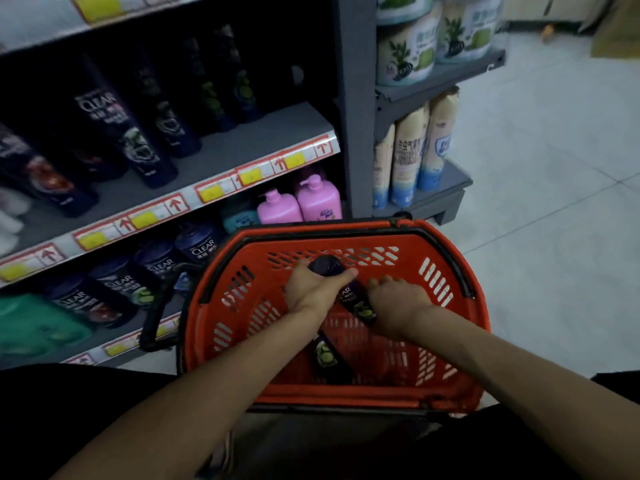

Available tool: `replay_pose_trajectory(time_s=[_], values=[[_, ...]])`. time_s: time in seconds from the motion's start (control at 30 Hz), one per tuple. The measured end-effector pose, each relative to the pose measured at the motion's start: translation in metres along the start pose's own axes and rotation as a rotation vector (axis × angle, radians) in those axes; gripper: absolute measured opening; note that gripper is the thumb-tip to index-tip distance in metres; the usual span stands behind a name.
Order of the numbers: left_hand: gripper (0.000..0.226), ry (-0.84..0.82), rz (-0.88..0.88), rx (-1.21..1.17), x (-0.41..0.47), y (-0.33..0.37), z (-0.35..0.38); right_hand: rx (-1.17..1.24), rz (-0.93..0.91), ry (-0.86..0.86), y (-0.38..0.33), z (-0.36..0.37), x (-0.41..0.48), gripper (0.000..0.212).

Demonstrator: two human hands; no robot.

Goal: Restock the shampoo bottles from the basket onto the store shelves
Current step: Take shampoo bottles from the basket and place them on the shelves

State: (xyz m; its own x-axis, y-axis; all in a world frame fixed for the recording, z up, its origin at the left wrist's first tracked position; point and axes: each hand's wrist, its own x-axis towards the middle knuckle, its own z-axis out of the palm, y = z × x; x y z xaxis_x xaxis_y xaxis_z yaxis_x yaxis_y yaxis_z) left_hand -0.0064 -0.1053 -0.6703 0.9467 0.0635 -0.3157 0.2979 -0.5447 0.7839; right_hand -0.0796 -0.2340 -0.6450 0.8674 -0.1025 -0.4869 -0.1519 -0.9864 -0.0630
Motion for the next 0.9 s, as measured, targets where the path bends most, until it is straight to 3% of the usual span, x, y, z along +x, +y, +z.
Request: replay_pose_trajectory(time_s=[0.1,0.23,0.33,0.5,0.6,0.7,0.8,0.9], values=[[0.059,-0.009,0.118,-0.112,-0.005,0.034,-0.046,0.177,0.02,0.192,-0.019,-0.023,-0.003,0.086],[0.049,-0.009,0.248,-0.28,-0.017,0.068,-0.099,0.433,-0.003,0.531,-0.047,-0.045,-0.004,0.061],[0.064,-0.032,0.273,-0.368,-0.025,0.077,-0.122,0.544,-0.041,0.706,-0.06,-0.052,-0.002,0.052],[0.054,-0.236,0.229,-0.546,-0.031,0.075,-0.14,0.994,-0.136,0.606,-0.057,-0.058,-0.001,0.049],[0.041,-0.395,0.106,-0.764,-0.029,0.08,-0.154,1.306,-0.156,0.499,-0.052,-0.067,-0.007,0.052],[0.049,-0.501,-0.034,-0.917,-0.022,0.076,-0.167,1.568,-0.153,0.434,-0.048,-0.078,-0.016,0.058],[0.054,-0.532,-0.045,-0.922,-0.015,0.069,-0.172,1.753,-0.181,0.324,-0.043,-0.083,-0.02,0.057],[0.05,-0.53,0.022,-0.747,-0.016,0.066,-0.163,1.825,-0.233,0.27,-0.042,-0.085,-0.021,0.054]])
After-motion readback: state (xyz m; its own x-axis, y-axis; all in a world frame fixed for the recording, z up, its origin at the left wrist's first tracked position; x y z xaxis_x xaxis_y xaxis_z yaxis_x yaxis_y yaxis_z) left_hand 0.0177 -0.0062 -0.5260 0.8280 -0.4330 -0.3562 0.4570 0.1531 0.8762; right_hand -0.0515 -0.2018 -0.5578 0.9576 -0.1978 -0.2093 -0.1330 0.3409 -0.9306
